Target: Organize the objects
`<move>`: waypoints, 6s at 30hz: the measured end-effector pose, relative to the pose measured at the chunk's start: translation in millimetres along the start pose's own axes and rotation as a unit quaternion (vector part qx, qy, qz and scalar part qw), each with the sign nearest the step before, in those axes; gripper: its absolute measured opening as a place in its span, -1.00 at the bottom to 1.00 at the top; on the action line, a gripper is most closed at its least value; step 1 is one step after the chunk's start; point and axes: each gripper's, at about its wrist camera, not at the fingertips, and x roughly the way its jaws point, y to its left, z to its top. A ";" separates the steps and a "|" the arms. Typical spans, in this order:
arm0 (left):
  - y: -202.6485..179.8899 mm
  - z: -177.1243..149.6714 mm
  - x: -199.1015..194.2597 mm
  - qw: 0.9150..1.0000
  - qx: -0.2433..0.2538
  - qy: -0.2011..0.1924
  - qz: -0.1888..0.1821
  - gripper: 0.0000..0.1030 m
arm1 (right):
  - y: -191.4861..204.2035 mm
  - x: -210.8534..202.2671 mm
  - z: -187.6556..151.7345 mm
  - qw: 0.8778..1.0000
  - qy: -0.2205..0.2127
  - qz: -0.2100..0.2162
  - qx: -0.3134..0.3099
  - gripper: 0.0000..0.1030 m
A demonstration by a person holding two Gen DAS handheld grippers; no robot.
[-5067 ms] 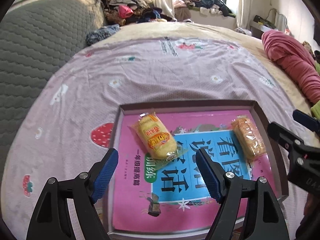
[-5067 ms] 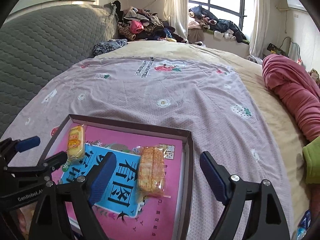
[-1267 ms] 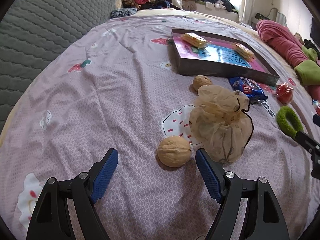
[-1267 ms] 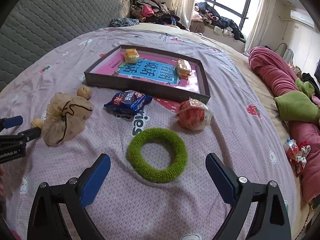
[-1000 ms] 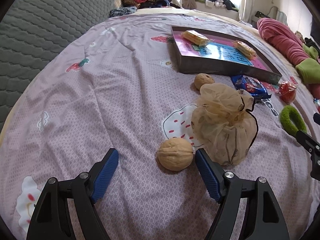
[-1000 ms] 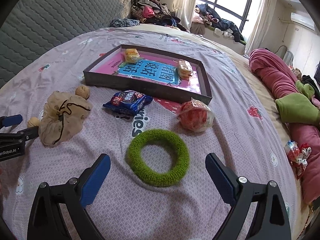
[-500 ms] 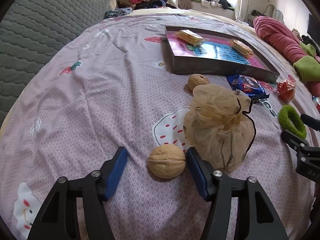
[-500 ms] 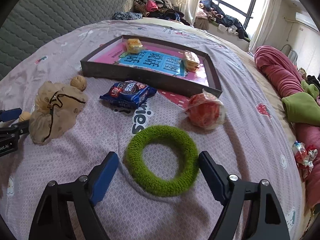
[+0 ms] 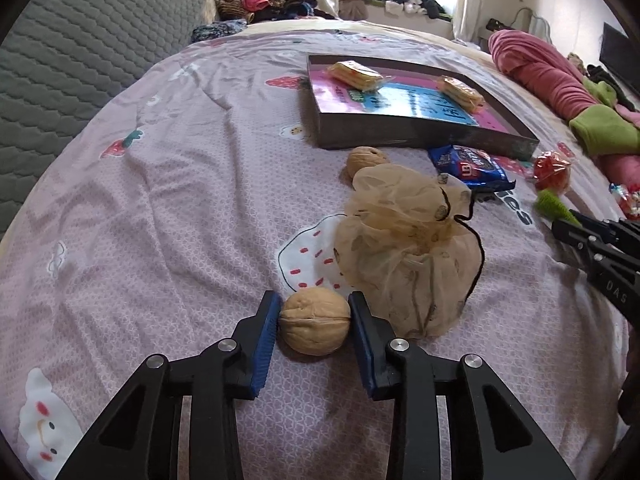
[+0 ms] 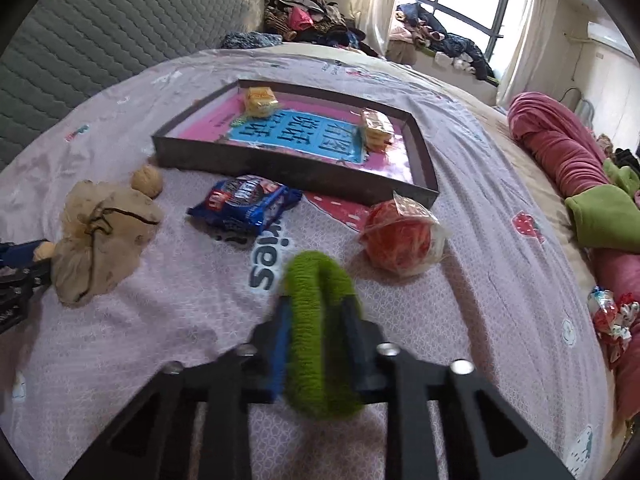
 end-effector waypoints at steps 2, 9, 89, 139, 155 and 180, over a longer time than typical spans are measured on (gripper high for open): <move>0.3 0.2 -1.0 1.000 -0.002 -0.001 -0.003 -0.29 | 0.2 -2.1 0.2 1.000 0.000 0.009 -0.001 -0.74; 0.9 0.6 -1.4 1.000 -0.005 -0.003 -0.003 -0.29 | -4.5 -12.9 0.7 0.998 -0.016 0.053 0.022 -0.75; -55.8 63.7 -98.6 0.995 0.029 -0.092 -0.015 -0.29 | -46.4 -116.3 20.9 0.994 -0.079 0.071 0.035 -0.75; -107.4 190.2 -132.9 0.983 0.073 -0.167 -0.016 -0.29 | -70.0 -137.4 118.4 0.987 -0.153 0.055 0.016 -0.75; -110.8 228.5 -87.1 0.984 0.068 -0.162 -0.025 -0.29 | -77.0 -108.0 163.6 0.984 -0.169 0.056 0.008 -0.75; -82.4 241.6 11.0 0.990 0.035 -0.135 -0.002 -0.29 | -81.3 -20.7 185.5 0.982 -0.164 0.080 0.053 -0.75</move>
